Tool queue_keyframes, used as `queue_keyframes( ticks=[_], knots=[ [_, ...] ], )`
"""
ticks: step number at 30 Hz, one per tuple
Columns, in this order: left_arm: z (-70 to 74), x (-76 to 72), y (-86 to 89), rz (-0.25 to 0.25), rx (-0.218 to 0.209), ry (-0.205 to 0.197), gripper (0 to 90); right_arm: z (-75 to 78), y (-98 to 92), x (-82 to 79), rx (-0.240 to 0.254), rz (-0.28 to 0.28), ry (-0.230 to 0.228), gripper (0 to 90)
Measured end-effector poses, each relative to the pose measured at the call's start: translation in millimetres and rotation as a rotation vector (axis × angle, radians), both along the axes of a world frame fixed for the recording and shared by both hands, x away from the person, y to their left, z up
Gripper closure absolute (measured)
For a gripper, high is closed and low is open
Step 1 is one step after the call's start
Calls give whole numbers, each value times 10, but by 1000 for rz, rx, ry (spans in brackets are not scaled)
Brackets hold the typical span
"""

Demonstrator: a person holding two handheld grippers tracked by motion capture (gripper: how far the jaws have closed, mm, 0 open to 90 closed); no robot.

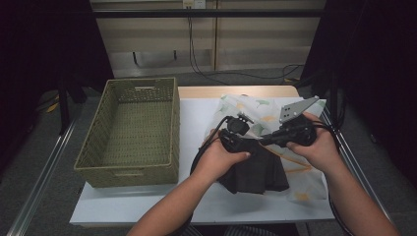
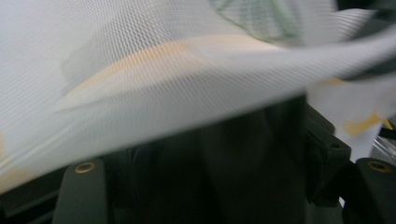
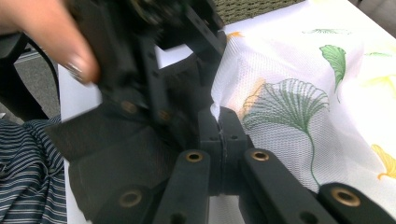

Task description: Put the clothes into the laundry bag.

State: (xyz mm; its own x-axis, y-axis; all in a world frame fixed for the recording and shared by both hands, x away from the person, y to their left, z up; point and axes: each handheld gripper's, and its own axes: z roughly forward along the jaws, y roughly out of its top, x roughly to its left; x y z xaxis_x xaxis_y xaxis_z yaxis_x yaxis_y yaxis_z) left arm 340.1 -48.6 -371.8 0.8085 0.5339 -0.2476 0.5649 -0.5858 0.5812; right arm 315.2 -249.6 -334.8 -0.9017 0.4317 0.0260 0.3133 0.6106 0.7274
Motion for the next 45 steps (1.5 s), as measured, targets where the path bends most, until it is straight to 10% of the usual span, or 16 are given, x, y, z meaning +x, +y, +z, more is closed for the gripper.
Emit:
queue_keyframes(
  ticks=[17, 45],
  knots=[
    [14, -413, 185, -28, 44, -71, 243, -50, 27, 14, -6, -6, 7, 900],
    [-630, -201, 166, -60, 187, -3, 156, -89, 11, 27, 0, 6, 25, 900]
  ],
)
